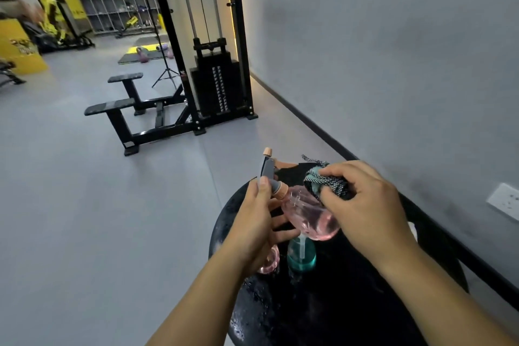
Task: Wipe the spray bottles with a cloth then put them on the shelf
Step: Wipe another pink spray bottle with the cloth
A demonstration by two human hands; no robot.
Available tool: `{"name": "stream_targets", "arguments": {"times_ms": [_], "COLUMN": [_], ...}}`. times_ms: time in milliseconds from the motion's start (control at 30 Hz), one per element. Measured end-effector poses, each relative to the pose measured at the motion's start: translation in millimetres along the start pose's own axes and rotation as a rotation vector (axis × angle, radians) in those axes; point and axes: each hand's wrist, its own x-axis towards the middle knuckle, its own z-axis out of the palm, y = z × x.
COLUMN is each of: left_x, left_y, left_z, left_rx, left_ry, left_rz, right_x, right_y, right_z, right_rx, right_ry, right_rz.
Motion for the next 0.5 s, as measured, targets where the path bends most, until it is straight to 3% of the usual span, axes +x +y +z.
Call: {"name": "stream_targets", "arguments": {"times_ms": [167, 367, 500], "left_x": [9.1, 19.9, 21.1], "left_y": [0.0, -4.0, -7.1], "left_z": [-0.5, -4.2, -1.3], "left_rx": [0.013, 0.063, 0.091], "left_ry": [-0.019, 0.001, 0.009], "left_rz": [0.015, 0.104, 0.116], "right_x": [3.2, 5.7, 8.5], "right_y": [5.6, 10.5, 19.0], "right_z": [24.0, 33.3, 33.4], "right_rx": [-0.035, -0.179, -0.235], "right_ry": [-0.084, -0.313, -0.310], "right_rz": [-0.008, -0.037, -0.050]}}
